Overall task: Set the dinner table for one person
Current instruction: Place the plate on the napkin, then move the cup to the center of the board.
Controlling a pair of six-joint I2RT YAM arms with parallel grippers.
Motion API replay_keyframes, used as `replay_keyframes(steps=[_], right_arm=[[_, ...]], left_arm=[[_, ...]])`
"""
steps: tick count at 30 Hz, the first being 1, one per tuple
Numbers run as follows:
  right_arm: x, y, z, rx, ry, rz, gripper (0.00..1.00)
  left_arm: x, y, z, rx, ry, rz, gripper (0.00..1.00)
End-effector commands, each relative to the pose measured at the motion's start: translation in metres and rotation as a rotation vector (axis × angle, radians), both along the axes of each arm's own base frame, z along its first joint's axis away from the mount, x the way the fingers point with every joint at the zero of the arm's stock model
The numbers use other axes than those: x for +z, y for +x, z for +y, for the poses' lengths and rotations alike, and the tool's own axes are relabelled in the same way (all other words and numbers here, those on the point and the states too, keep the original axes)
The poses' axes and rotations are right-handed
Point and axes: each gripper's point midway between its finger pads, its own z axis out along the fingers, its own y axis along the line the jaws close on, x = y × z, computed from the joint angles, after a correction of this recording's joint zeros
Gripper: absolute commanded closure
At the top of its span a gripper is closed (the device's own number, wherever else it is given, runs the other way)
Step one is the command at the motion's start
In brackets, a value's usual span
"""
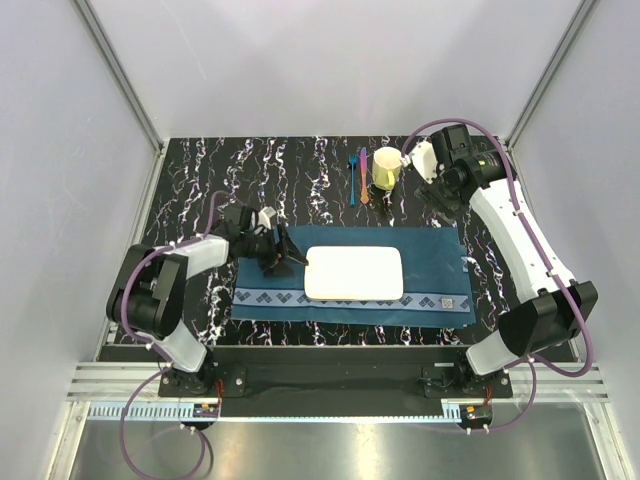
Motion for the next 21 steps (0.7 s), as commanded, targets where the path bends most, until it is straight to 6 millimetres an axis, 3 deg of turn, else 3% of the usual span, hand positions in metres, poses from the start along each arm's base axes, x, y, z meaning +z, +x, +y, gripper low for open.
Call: replay_keyframes(steps=[1, 6, 9, 10, 15, 21], right_arm=[[0.016, 0.006, 0.003, 0.008, 0.005, -0.066, 0.22], [0.020, 0.009, 0.003, 0.013, 0.006, -0.075, 0.22], [0.025, 0.013, 0.005, 0.016, 0.008, -0.089, 0.22], [0.027, 0.014, 0.005, 0.019, 0.010, -0.095, 0.22], [0.040, 0.023, 0.006, 0.026, 0.002, -0.127, 0.22], [0.048, 0.026, 0.006, 0.025, 0.006, -0.150, 0.22]], left_arm=[[0.032, 0.014, 0.005, -0.038, -0.024, -0.097, 0.32], [0.035, 0.060, 0.029, -0.057, 0.193, -0.240, 0.30], [0.023, 0.080, 0.044, -0.079, 0.336, -0.274, 0.73], [0.013, 0.084, 0.048, -0.089, 0.373, -0.258, 0.99], [-0.005, 0.093, 0.071, -0.177, 0.550, -0.251, 1.00], [-0.030, 0.087, 0.101, -0.262, 0.730, -0.195, 1.00]])
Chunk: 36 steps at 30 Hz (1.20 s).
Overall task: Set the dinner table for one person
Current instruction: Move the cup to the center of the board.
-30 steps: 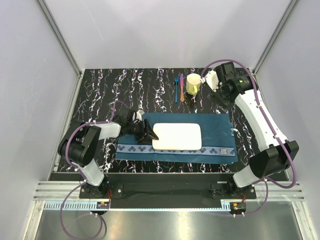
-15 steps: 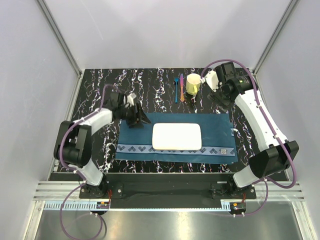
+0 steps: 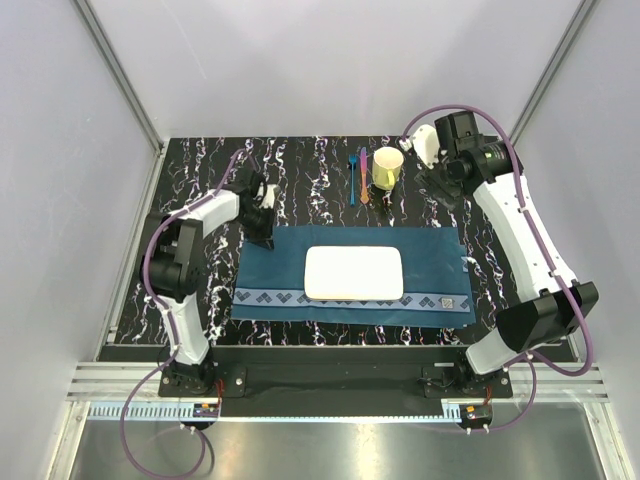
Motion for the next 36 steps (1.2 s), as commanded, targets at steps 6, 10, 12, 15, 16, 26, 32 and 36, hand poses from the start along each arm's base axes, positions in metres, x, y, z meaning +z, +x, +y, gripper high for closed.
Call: replay_keyframes(steps=[6, 10, 12, 15, 16, 26, 32, 36], right_arm=[[0.019, 0.005, 0.000, 0.007, -0.017, -0.060, 0.22], [0.022, 0.005, -0.001, 0.006, -0.016, -0.068, 0.22], [0.023, 0.005, 0.000, 0.007, -0.013, -0.073, 0.22], [0.023, 0.005, 0.000, 0.008, -0.007, -0.074, 0.22], [0.023, 0.006, 0.001, 0.008, -0.005, -0.074, 0.22], [0.030, 0.010, 0.004, 0.014, 0.010, -0.093, 0.22], [0.029, 0.011, 0.004, 0.012, 0.009, -0.090, 0.22], [0.027, 0.011, 0.004, 0.010, 0.010, -0.087, 0.22]], left_arm=[[-0.006, -0.012, 0.053, -0.096, 0.325, 0.017, 1.00], [-0.023, -0.031, 0.093, -0.159, 0.574, 0.101, 1.00], [-0.034, -0.050, 0.105, -0.198, 0.645, 0.161, 1.00], [-0.041, -0.065, 0.113, -0.234, 0.710, 0.186, 1.00], [-0.039, -0.065, 0.113, -0.237, 0.717, 0.178, 1.00], [-0.046, -0.076, 0.133, -0.303, 0.861, 0.212, 1.00], [-0.044, -0.075, 0.126, -0.310, 0.847, 0.199, 1.00], [-0.042, -0.074, 0.124, -0.314, 0.851, 0.188, 1.00]])
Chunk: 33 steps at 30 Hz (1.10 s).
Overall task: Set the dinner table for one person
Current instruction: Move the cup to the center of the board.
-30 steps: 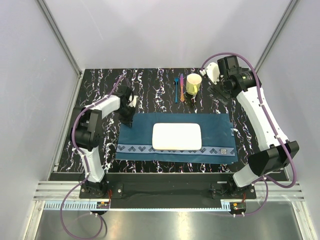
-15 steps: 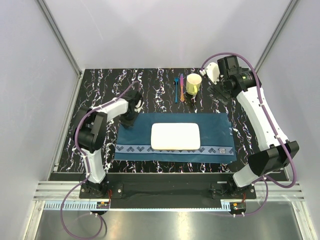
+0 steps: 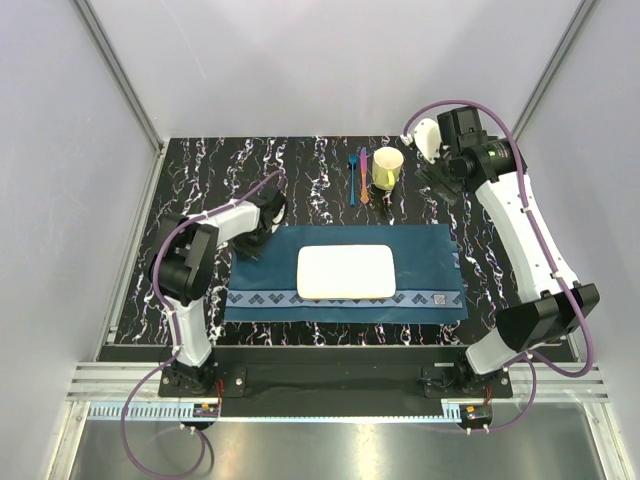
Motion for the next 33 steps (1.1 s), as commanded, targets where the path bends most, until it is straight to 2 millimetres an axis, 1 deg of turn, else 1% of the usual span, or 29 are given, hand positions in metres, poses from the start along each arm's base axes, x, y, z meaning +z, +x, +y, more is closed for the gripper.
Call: replay_keyframes(steps=[1, 4, 5, 6, 7, 8, 10, 11, 12, 13, 14, 16, 17, 18, 19, 20, 21, 22, 23, 24, 25, 26, 27, 28, 29, 30, 32, 33], right_arm=[[0.012, 0.005, 0.004, 0.006, 0.008, -0.043, 0.22], [0.010, 0.005, 0.004, 0.005, 0.007, -0.036, 0.22], [0.006, 0.006, 0.004, 0.005, 0.003, -0.024, 0.22], [0.004, 0.006, 0.004, 0.004, 0.003, -0.020, 0.22], [0.001, 0.005, 0.004, 0.002, 0.000, -0.012, 0.22], [0.000, 0.005, 0.005, 0.004, 0.005, -0.010, 0.22], [-0.003, 0.006, 0.008, -0.005, 0.028, -0.005, 0.24], [-0.006, 0.005, 0.010, -0.004, 0.040, 0.001, 0.25], [-0.008, 0.004, 0.012, -0.007, 0.056, 0.005, 0.25], [-0.010, 0.004, 0.015, -0.003, 0.072, 0.013, 0.27], [-0.013, 0.005, 0.016, -0.007, 0.083, 0.020, 0.28], [-0.016, 0.007, 0.022, -0.022, 0.125, 0.023, 0.29], [-0.015, 0.010, 0.025, -0.028, 0.145, 0.022, 0.28], [-0.015, 0.012, 0.029, -0.041, 0.170, 0.018, 0.26], [-0.013, 0.014, 0.032, -0.045, 0.197, 0.015, 0.10], [-0.007, 0.021, 0.033, -0.059, 0.218, -0.005, 0.01], [-0.004, 0.024, 0.036, -0.076, 0.253, -0.013, 0.00], [0.004, 0.034, 0.037, -0.090, 0.290, -0.034, 0.00], [0.008, 0.040, 0.038, -0.105, 0.321, -0.046, 0.00], [0.011, 0.045, 0.039, -0.144, 0.368, -0.056, 0.00], [0.018, 0.058, 0.042, -0.159, 0.404, -0.080, 0.00], [0.019, 0.062, 0.044, -0.156, 0.426, -0.070, 0.01], [0.019, 0.062, 0.044, -0.149, 0.437, -0.053, 0.04], [0.023, 0.072, 0.050, -0.124, 0.452, -0.060, 0.06], [0.025, 0.077, 0.051, -0.118, 0.447, -0.066, 0.09], [0.028, 0.082, 0.051, -0.086, 0.422, -0.073, 0.16], [0.032, 0.097, 0.049, -0.048, 0.380, -0.102, 0.20], [0.031, 0.102, 0.050, -0.027, 0.370, -0.100, 0.29]], left_arm=[[-0.021, -0.040, 0.031, 0.008, 0.120, 0.178, 1.00], [-0.013, -0.027, 0.035, 0.017, 0.156, 0.119, 1.00], [-0.009, -0.020, 0.034, 0.019, 0.156, 0.094, 1.00], [-0.003, -0.013, 0.033, 0.027, 0.153, 0.057, 1.00], [0.007, -0.001, 0.030, 0.032, 0.135, 0.006, 1.00], [0.010, 0.004, 0.028, 0.034, 0.129, -0.010, 1.00], [0.030, 0.020, 0.023, 0.047, 0.074, -0.089, 1.00], [0.045, 0.035, 0.017, 0.052, 0.036, -0.147, 1.00], [0.061, 0.045, 0.013, 0.056, 0.009, -0.201, 1.00], [0.073, 0.052, 0.010, 0.056, -0.013, -0.235, 1.00], [0.097, 0.069, 0.003, 0.047, -0.047, -0.304, 1.00], [0.123, 0.086, -0.004, 0.039, -0.079, -0.377, 1.00], [0.150, 0.099, -0.011, 0.030, -0.119, -0.448, 0.99], [0.163, 0.105, -0.015, 0.022, -0.142, -0.477, 0.97], [0.175, 0.111, -0.018, 0.014, -0.158, -0.508, 0.97], [0.198, 0.120, -0.024, 0.003, -0.190, -0.563, 0.97], [0.207, 0.123, -0.030, -0.012, -0.223, -0.580, 0.97], [0.226, 0.130, -0.038, -0.035, -0.266, -0.617, 0.96], [0.234, 0.133, -0.039, -0.037, -0.272, -0.636, 0.95], [0.239, 0.135, -0.044, -0.049, -0.298, -0.648, 0.94], [0.244, 0.137, -0.048, -0.055, -0.317, -0.657, 0.91], [0.253, 0.141, -0.051, -0.056, -0.335, -0.678, 0.90], [0.257, 0.143, -0.055, -0.060, -0.357, -0.686, 0.87], [0.260, 0.145, -0.059, -0.067, -0.376, -0.692, 0.59], [0.265, 0.148, -0.062, -0.076, -0.390, -0.707, 0.37], [0.267, 0.150, -0.066, -0.085, -0.414, -0.710, 0.13], [0.272, 0.154, -0.076, -0.147, -0.446, -0.715, 0.04], [0.274, 0.156, -0.078, -0.160, -0.455, -0.718, 0.03]])
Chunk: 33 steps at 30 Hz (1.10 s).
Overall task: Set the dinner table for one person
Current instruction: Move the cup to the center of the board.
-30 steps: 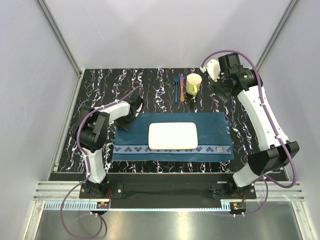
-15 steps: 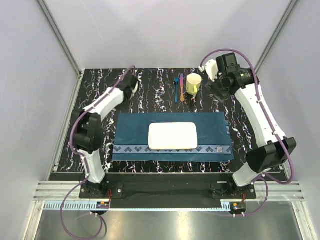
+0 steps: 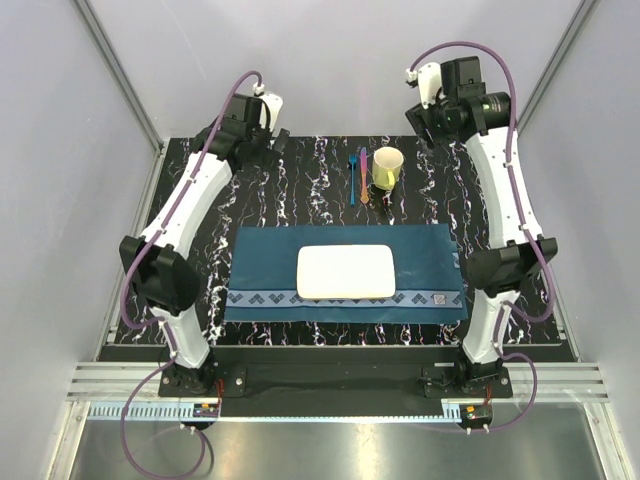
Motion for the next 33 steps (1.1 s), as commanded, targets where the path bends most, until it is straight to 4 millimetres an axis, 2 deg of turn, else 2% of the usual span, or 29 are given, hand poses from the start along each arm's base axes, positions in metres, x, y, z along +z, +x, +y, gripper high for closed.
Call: replay_keyframes(steps=[1, 6, 7, 9, 10, 12, 13, 16, 18, 19, 25, 33], right_arm=[[0.006, 0.012, 0.014, 0.101, 0.006, -0.023, 0.30], [0.003, 0.040, 0.043, 0.203, 0.081, -0.067, 0.31], [-0.008, 0.047, 0.044, 0.200, 0.079, -0.049, 0.31], [-0.022, 0.056, 0.041, 0.181, 0.064, -0.036, 0.32], [-0.039, 0.062, 0.041, 0.170, 0.055, -0.004, 0.32], [-0.057, 0.071, 0.034, 0.121, 0.037, 0.021, 0.33], [-0.073, 0.078, 0.034, 0.114, 0.031, 0.047, 0.35], [-0.094, 0.095, 0.017, 0.040, 0.010, 0.060, 0.40], [-0.097, 0.106, 0.007, -0.001, 0.030, 0.044, 0.42], [-0.098, 0.112, 0.005, -0.011, 0.039, 0.031, 0.42], [-0.105, 0.137, -0.004, -0.052, 0.050, -0.027, 0.42], [-0.110, 0.156, 0.010, -0.024, 0.120, -0.074, 0.41]], left_arm=[[0.026, 0.013, -0.022, -0.120, -0.053, -0.074, 0.03], [0.044, 0.031, -0.028, -0.117, -0.064, -0.126, 0.01], [0.048, 0.032, -0.030, -0.126, -0.062, -0.137, 0.01], [0.043, 0.037, -0.032, -0.126, -0.045, -0.133, 0.01], [0.040, 0.038, -0.036, -0.142, -0.036, -0.129, 0.01], [0.032, 0.037, -0.042, -0.160, -0.027, -0.113, 0.01], [0.026, 0.036, -0.045, -0.168, -0.026, -0.097, 0.01], [0.013, 0.030, -0.051, -0.206, 0.003, -0.068, 0.01], [0.014, 0.028, -0.051, -0.210, 0.016, -0.074, 0.01], [0.008, 0.026, -0.051, -0.216, 0.024, -0.063, 0.01], [0.017, 0.026, -0.049, -0.199, 0.018, -0.101, 0.01], [0.016, 0.023, -0.044, -0.198, 0.069, -0.107, 0.01]])
